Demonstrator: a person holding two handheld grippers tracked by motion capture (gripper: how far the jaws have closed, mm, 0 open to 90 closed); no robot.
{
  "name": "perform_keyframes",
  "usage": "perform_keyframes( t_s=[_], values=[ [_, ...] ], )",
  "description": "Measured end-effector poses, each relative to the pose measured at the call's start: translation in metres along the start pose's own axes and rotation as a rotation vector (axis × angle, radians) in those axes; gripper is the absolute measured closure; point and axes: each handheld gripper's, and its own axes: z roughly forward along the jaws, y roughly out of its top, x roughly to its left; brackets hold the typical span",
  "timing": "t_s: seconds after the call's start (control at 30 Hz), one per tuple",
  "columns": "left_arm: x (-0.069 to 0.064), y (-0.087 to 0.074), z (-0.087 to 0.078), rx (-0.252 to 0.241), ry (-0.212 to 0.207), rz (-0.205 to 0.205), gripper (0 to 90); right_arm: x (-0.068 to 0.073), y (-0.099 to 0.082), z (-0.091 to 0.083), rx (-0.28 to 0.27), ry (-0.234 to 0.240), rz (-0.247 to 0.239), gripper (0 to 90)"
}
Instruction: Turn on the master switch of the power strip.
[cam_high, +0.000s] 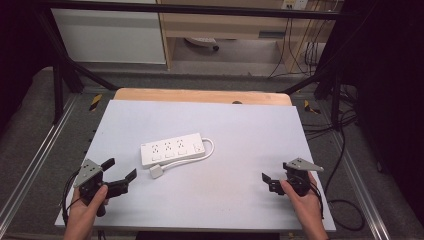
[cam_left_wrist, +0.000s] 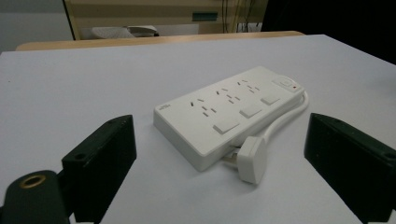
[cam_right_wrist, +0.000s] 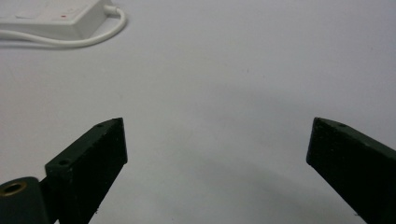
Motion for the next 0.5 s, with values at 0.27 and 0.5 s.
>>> perform_keyframes(
  t_s=[0.27, 0.5],
  values=[
    [0.0009, 0.0005, 0.0003, -0.002, -0.002, -0.006, 9.1, 0.0051, 0.0017, -0.0017, -0.026, -0.005, -0.039, 5.9],
    [0.0003, 0.0021, -0.0002, -0.016, -0.027, -0.001, 7.7, 0.0054, 0.0027, -0.0034, -0.054, -0.017, -0.041, 5.8]
  ],
)
